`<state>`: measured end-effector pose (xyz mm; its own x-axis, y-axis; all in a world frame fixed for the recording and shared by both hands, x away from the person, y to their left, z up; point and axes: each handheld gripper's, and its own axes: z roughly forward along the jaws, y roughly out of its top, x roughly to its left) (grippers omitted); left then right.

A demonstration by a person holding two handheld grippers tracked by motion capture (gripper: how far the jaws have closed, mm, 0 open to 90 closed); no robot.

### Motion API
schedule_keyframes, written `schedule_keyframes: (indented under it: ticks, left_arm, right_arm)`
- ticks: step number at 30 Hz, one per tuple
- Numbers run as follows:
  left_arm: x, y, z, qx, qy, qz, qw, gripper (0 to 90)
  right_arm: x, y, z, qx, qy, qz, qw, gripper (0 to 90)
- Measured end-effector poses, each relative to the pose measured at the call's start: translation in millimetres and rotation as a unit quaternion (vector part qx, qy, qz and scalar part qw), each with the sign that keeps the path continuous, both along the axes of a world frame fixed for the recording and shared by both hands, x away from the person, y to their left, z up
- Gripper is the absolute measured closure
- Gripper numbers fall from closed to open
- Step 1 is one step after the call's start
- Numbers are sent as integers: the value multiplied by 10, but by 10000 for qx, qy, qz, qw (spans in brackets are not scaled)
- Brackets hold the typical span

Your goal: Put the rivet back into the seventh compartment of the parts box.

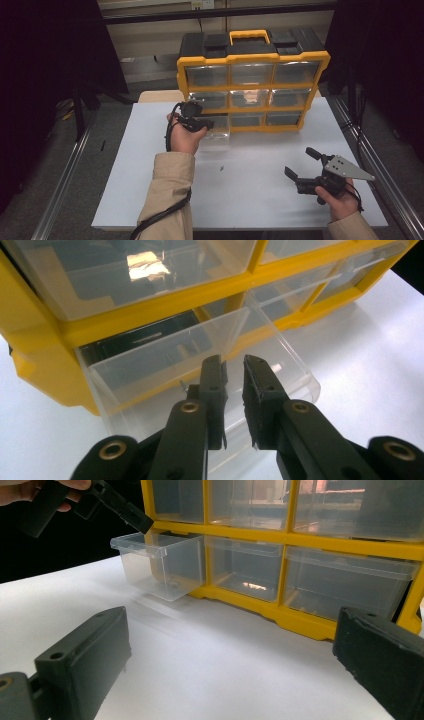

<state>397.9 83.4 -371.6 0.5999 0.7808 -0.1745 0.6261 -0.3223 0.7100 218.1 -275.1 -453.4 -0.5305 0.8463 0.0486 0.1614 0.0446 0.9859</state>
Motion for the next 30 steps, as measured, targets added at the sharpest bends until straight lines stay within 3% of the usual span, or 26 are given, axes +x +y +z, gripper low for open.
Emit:
schedule_keyframes:
  ticks: [6,23,26,28,30]
  left_arm:
    - [-71,17,-10,-176,17,-28,9998,771]
    - [-285,-20,-51,-285,-29,-359,9989,659]
    - [-306,-35,-80,-389,-9,-326,9987,624]
    - [-317,-26,-88,-318,-11,-376,9988,615]
    - [-330,-39,-107,-432,-25,-335,9985,604]
  right_arm:
    - [-2,6,0,29,12,-29,10000,16]
    - [-5,8,0,13,14,-26,10000,16]
    - [-4,9,-1,-9,23,-23,10000,16]
    - [-4,9,-1,7,16,-20,10000,16]
    - [-4,9,-1,9,18,-20,10000,16]
